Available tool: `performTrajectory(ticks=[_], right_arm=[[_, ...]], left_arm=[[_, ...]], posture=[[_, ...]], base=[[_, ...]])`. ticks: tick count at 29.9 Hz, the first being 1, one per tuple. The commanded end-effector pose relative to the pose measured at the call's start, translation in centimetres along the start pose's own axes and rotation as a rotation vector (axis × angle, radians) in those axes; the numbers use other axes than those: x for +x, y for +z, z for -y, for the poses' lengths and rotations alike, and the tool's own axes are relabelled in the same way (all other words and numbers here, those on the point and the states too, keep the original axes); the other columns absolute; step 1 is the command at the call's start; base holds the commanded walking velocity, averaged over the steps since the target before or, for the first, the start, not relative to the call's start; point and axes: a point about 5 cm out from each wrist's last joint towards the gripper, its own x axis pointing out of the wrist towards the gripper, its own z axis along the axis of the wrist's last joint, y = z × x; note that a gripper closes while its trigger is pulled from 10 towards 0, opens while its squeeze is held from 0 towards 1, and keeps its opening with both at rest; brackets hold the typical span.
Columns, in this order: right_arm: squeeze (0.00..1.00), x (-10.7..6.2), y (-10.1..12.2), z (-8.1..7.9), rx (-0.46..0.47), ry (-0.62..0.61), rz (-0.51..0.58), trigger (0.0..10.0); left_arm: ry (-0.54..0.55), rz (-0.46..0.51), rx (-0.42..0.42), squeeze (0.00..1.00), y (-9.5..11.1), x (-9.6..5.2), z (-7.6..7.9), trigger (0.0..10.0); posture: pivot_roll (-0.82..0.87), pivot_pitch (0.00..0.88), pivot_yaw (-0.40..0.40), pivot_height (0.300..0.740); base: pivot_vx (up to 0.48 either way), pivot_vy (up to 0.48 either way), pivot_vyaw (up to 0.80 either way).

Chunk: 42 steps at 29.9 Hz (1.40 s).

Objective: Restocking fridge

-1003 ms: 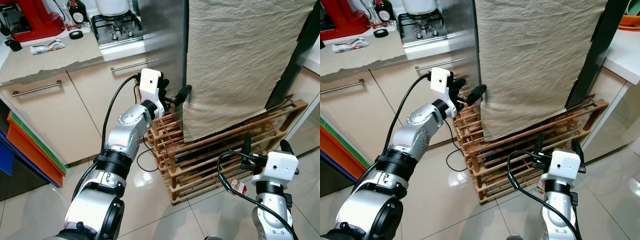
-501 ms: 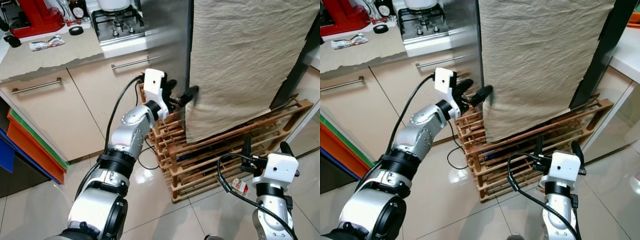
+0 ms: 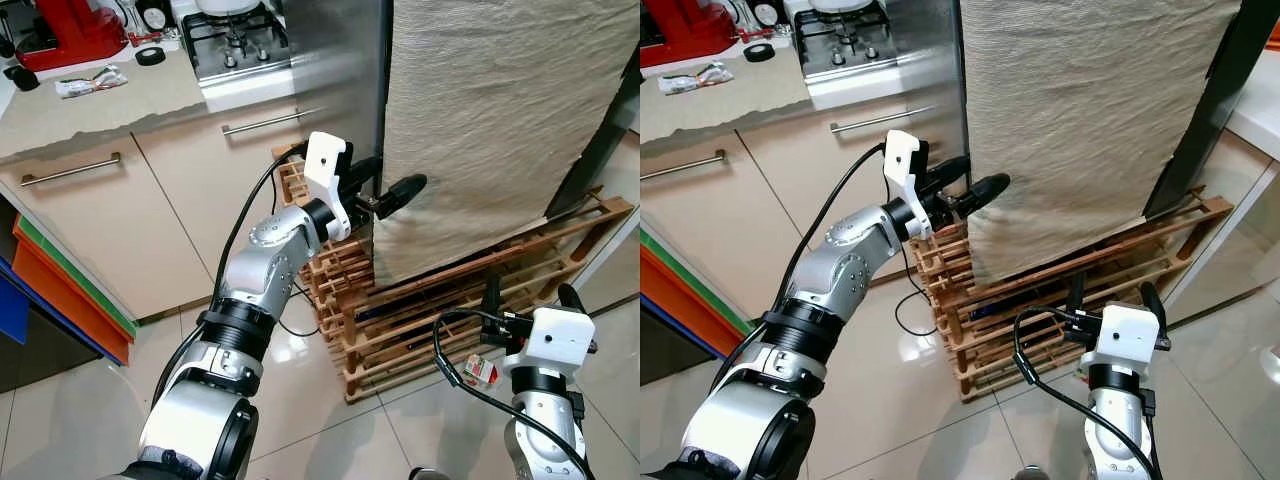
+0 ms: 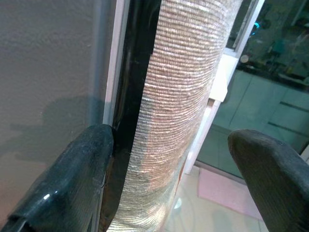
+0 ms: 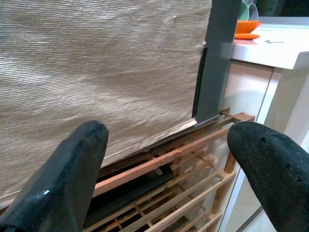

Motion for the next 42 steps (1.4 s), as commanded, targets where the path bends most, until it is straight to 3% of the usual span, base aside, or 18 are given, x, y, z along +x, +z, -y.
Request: performTrajectory(ticks=[1, 3, 5, 6, 11, 20, 29, 30, 31, 32, 34, 35, 37, 42], right_arm=[[0.00, 0.2, 0.4, -0.2, 0.009, 0.006, 0.012, 10.0], [0.00, 0.3, 0.4, -0.2, 0.010, 0.008, 0.013, 10.0], [0.00, 0.4, 0.4, -0.2, 0.017, 0.013, 0.008, 10.0], [0.00, 0.4, 0.4, -0.2, 0.017, 0.013, 0.008, 10.0], [0.00, 0.0, -0.6, -0.2, 0.086, 0.039, -0.065, 10.0], [0.00, -1.7, -3.1, -1.0, 0.131, 0.146, -0.223, 10.0], [0.00, -3.7, -5.5, -1.4, 0.089, 0.236, -0.376, 10.0], [0.00, -4.7, -6.9, -1.0, 0.058, 0.240, -0.450, 10.0], [0.00, -4.7, -6.9, -1.0, 0.058, 0.240, -0.450, 10.0], [0.00, -6.0, -8.7, -0.4, 0.033, 0.240, -0.548, 10.0], [0.00, -8.8, -12.5, 1.2, 0.049, 0.208, -0.774, 10.0], [0.00, -8.8, -12.5, 1.2, 0.049, 0.208, -0.774, 10.0], [0.00, -11.0, -14.7, 1.9, 0.111, 0.192, -0.963, 10.0], [0.00, -11.6, -15.4, 2.0, 0.172, 0.195, -1.038, 10.0]], left_arm=[[-0.023, -0.022, -0.008, 0.00, -0.4, 0.6, 0.6, 10.0], [-0.052, -0.028, -0.031, 0.00, -0.7, 1.0, 1.1, 10.0], [-0.177, -0.027, -0.072, 0.00, -1.0, 1.6, 2.8, 10.0], [-0.177, -0.027, -0.072, 0.00, -1.0, 1.6, 2.8, 10.0], [-0.496, 0.026, -0.104, 0.00, 0.0, 2.0, 6.6, 10.0], [-0.635, 0.060, -0.152, 0.00, 1.1, 1.9, 8.5, 10.0], [-0.650, 0.048, -0.151, 0.00, 1.6, 0.2, 7.9, 10.0], [-0.642, 0.049, -0.152, 0.00, 1.7, -0.1, 7.7, 10.0], [-0.642, 0.049, -0.152, 0.00, 1.7, -0.1, 7.7, 10.0], [-0.631, 0.053, -0.156, 0.00, 1.9, -0.5, 7.5, 10.0], [-0.590, 0.062, -0.153, 0.00, 2.2, -1.0, 6.9, 10.0], [-0.590, 0.062, -0.153, 0.00, 2.2, -1.0, 6.9, 10.0], [-0.534, 0.078, -0.155, 0.00, 2.7, -1.8, 5.7, 10.0], [-0.499, 0.081, -0.160, 0.00, 3.2, -2.7, 4.9, 10.0]], posture=[[-0.18, 0.062, 0.114, 0.740], [-0.18, 0.061, 0.114, 0.740], [-0.18, 0.059, 0.110, 0.740], [-0.18, 0.059, 0.110, 0.740], [-0.19, 0.057, 0.110, 0.740], [-0.20, 0.055, 0.111, 0.740], [-0.19, 0.057, 0.109, 0.740], [-0.19, 0.057, 0.109, 0.740], [-0.19, 0.057, 0.109, 0.740], [-0.18, 0.058, 0.104, 0.740], [-0.17, 0.056, 0.103, 0.740], [-0.17, 0.056, 0.103, 0.740], [-0.16, 0.049, 0.106, 0.740], [-0.15, 0.041, 0.104, 0.740]], base=[[0.000, 0.000, 0.00], [0.000, 0.000, 0.00], [0.000, 0.000, 0.00], [0.000, 0.000, 0.00], [0.000, 0.000, 0.00], [0.000, 0.000, 0.00], [0.000, 0.000, 0.00], [0.000, 0.000, 0.00], [0.000, 0.000, 0.00], [0.000, 0.000, 0.00], [0.000, 0.000, 0.00], [0.000, 0.000, 0.00], [0.000, 0.000, 0.00], [0.000, 0.000, 0.00]])
